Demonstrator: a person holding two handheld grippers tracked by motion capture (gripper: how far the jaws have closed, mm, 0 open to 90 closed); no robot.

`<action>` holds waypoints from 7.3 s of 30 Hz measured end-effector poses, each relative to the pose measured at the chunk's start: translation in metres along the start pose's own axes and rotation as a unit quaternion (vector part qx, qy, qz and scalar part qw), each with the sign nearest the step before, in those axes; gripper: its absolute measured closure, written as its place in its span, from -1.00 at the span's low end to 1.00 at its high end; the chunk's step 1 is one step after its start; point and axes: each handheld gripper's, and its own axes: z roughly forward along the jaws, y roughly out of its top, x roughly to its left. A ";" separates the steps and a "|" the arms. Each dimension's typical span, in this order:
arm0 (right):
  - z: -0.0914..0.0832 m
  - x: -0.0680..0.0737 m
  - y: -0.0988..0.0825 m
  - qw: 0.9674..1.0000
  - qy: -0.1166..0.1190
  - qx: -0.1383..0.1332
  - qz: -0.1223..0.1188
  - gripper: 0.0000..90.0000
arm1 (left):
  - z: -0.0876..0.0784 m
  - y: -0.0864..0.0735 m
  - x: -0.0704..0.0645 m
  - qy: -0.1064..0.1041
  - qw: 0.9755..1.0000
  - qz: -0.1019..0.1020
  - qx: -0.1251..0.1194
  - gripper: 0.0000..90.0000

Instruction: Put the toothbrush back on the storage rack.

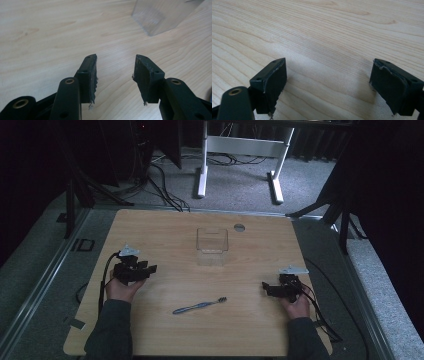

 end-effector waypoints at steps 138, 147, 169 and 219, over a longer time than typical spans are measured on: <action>0.000 0.001 0.000 1.000 0.003 0.001 -0.002 -0.70 | 0.076 0.016 -0.162 -0.123 0.923 0.283 0.230 0.45; 0.000 0.001 0.000 1.000 0.004 0.001 -0.003 -0.70 | 0.082 0.011 -0.169 -0.115 0.912 0.294 0.262 0.50; 0.000 0.001 0.000 1.000 0.005 0.001 -0.004 -0.70 | 0.092 0.004 -0.175 -0.096 0.893 0.321 0.301 0.68; 0.000 0.001 0.000 1.000 0.006 0.001 -0.005 -0.70 | 0.075 0.029 -0.155 -0.100 0.919 0.263 0.274 0.75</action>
